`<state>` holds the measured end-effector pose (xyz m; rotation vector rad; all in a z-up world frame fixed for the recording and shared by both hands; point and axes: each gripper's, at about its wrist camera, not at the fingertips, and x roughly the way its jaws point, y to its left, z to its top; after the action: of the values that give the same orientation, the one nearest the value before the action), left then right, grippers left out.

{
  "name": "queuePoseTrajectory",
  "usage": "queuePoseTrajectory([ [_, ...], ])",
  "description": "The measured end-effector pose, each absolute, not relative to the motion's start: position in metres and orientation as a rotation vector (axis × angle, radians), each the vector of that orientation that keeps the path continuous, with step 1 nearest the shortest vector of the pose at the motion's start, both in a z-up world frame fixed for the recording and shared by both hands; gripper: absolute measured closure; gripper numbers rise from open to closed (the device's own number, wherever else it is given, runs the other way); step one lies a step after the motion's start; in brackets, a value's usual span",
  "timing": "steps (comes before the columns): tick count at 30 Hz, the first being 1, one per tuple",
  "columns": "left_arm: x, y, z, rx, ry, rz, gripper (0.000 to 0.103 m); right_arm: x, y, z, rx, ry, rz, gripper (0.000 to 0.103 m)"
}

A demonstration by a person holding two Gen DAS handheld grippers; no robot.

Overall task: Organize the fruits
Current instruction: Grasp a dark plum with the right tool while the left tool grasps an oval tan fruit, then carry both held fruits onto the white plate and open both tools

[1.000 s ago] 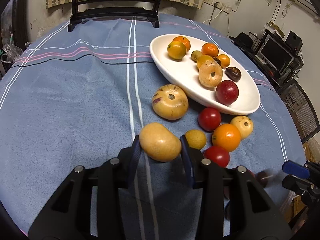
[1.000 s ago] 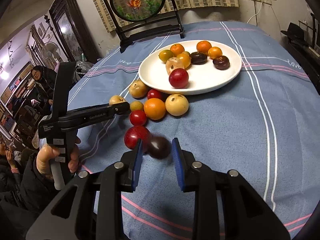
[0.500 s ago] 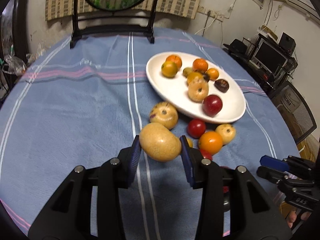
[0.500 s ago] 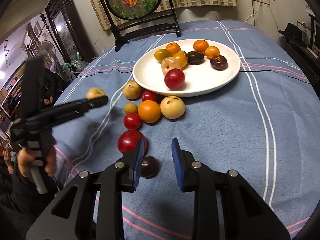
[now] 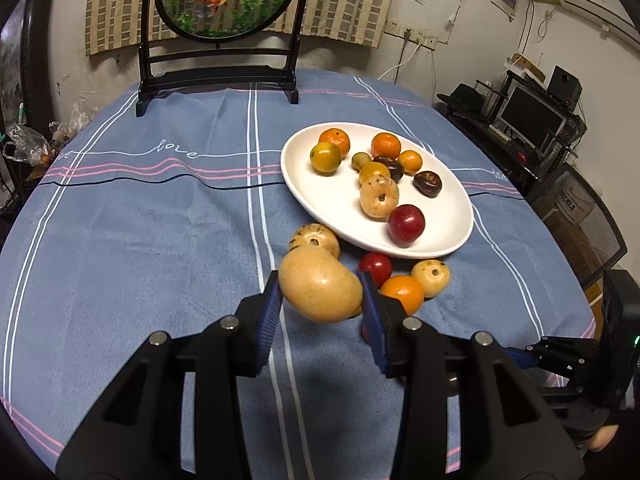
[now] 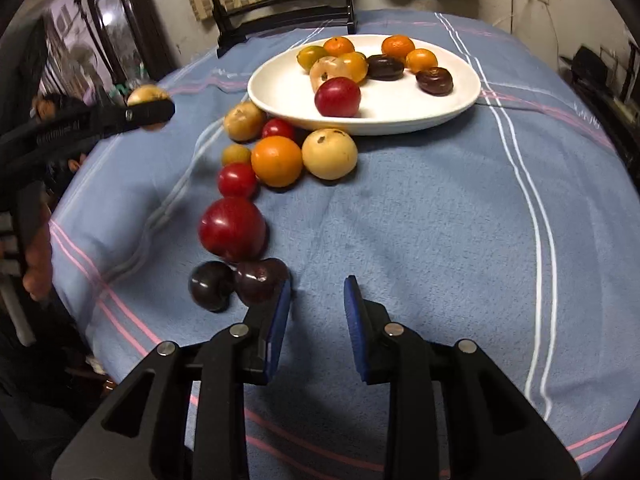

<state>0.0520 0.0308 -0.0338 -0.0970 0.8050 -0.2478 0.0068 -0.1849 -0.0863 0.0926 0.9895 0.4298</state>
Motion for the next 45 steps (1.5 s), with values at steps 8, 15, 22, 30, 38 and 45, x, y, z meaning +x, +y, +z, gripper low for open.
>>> queuePoseTrajectory([
  [8,0.048,0.034,-0.028,-0.118,0.782,-0.262,0.063,0.008,-0.149,-0.094,-0.039,0.995,0.450,0.070],
  [15,0.049,0.030,-0.024,-0.101,0.777,-0.269,0.063,0.005,-0.165,-0.084,-0.029,0.944,0.407,0.074],
  [22,0.070,0.021,-0.014,-0.086,0.781,-0.285,0.063,0.023,-0.194,-0.053,0.035,0.870,0.369,0.074],
  [30,0.154,-0.019,-0.009,-0.023,0.843,-0.278,0.063,0.140,-0.188,-0.030,0.034,0.877,0.324,0.074],
  [38,0.214,-0.021,-0.045,-0.029,0.952,-0.241,0.063,0.209,-0.188,-0.062,0.044,0.983,0.271,0.073],
  [45,0.219,-0.011,-0.036,-0.051,0.925,-0.231,0.036,0.206,-0.189,-0.051,0.041,0.956,0.258,0.046],
])
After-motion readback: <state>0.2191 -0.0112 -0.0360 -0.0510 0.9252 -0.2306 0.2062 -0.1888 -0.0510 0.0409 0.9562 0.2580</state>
